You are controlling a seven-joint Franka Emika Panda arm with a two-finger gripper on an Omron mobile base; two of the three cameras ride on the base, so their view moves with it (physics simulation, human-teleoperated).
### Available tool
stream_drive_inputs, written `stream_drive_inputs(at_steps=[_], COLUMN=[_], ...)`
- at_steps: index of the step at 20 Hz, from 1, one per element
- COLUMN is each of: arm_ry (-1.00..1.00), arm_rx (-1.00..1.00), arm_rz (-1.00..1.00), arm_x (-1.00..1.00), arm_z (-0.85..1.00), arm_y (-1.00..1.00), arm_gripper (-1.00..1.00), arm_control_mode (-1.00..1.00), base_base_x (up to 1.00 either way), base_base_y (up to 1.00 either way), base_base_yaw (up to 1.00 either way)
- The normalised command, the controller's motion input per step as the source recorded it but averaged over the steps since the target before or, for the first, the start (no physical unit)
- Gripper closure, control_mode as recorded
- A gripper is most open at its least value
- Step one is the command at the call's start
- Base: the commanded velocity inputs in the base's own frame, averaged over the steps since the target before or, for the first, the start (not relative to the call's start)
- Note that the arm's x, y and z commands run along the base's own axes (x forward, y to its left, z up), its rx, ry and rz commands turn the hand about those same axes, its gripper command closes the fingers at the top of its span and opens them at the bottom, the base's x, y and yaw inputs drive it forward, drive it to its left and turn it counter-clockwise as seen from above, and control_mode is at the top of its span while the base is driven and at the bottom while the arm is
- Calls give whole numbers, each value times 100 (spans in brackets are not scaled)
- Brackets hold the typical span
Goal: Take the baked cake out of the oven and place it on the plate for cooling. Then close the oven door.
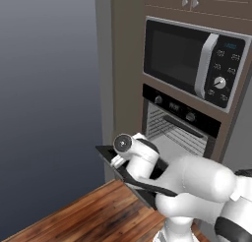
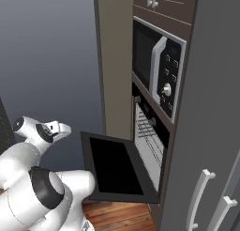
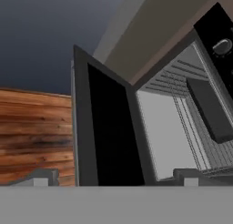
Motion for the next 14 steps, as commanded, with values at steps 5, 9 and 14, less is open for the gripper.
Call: stream_drive_inputs(at_steps=[5, 9, 14], arm_ry=[8, -2, -1], arm_rx=[-22, -24, -22], arm_rz=[0, 0, 0], arm_x=[-9, -6, -6], arm_z=[-38, -58, -73], arm_y=[60, 52, 43], arm_gripper=[-100, -100, -100], arm_control_mode=[-100, -100, -100], base_base_x=[0, 0, 0], base_base_y=[0, 0, 0], base_base_yaw=[0, 0, 0])
